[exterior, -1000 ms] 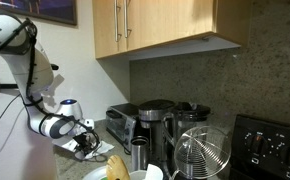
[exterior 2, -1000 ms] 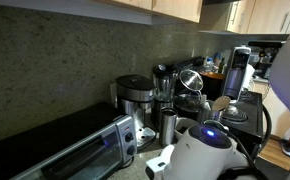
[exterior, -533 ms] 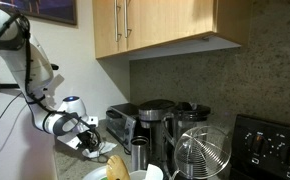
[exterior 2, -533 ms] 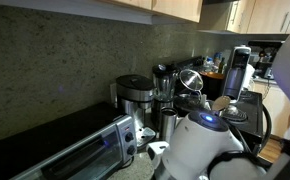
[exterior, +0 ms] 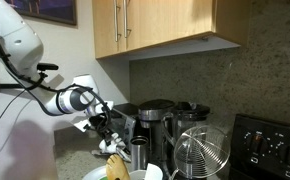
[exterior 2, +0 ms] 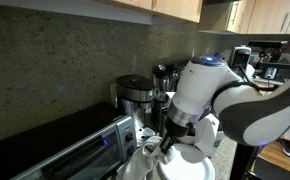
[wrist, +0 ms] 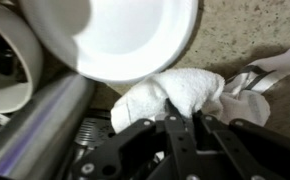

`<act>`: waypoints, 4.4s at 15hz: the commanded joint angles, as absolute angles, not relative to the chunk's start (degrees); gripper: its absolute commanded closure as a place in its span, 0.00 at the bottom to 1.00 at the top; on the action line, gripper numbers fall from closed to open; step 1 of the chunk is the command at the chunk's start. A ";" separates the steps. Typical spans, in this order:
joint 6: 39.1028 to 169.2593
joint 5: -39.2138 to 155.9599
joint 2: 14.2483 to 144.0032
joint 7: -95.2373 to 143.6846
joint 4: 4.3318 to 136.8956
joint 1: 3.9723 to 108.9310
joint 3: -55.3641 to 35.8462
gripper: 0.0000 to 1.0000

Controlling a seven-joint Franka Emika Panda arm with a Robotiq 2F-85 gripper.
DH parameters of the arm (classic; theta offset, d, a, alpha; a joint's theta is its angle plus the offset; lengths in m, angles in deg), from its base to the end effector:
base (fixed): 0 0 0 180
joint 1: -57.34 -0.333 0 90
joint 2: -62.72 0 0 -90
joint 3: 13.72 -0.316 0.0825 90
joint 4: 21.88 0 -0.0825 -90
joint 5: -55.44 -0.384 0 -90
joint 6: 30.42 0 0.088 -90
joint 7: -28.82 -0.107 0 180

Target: Use the white towel to wipe the white plate, then put the white plate on top of the microwave

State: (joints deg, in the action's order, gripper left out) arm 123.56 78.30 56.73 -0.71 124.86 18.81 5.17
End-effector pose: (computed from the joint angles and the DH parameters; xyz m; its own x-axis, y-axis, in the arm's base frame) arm 0.4325 0.1688 0.3229 0.9474 0.1703 0.2709 0.1508 -0.9843 0.0912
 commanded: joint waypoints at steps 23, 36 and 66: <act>108.16 72.91 61.74 -13.65 131.25 48.13 -22.28 0.93; 114.20 52.81 64.12 -2.42 130.66 43.97 -25.52 0.94; 117.91 59.24 64.50 -11.68 128.02 43.73 -28.15 0.94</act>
